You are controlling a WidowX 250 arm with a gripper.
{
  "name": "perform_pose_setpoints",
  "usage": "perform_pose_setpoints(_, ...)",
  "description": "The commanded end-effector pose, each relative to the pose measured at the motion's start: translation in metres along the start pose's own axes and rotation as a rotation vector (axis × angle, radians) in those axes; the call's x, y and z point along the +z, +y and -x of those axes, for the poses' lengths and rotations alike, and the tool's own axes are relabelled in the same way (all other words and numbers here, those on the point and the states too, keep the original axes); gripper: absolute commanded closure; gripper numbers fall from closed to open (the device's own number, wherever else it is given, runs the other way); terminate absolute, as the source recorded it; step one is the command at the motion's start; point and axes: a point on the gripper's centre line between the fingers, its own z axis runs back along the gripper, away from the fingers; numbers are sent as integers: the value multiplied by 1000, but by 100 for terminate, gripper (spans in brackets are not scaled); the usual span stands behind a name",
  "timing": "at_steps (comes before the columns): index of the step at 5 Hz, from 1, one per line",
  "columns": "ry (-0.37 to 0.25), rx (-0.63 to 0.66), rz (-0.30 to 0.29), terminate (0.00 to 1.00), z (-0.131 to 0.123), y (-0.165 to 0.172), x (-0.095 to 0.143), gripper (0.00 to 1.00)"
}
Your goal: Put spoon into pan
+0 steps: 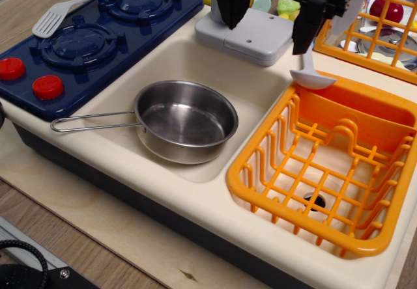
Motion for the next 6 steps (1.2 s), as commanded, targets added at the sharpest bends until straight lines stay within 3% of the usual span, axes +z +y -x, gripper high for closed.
perform_pose_setpoints(1,0,0,0,0,0,0,0,0)
perform_pose_setpoints(3,-29,-33,-7,0,-29,-31,-13,0)
perform_pose_setpoints(4,-34,-40,29,0,-40,-34,-21,0)
perform_pose_setpoints(6,-57,-28,85,0,-34,-23,-48,0)
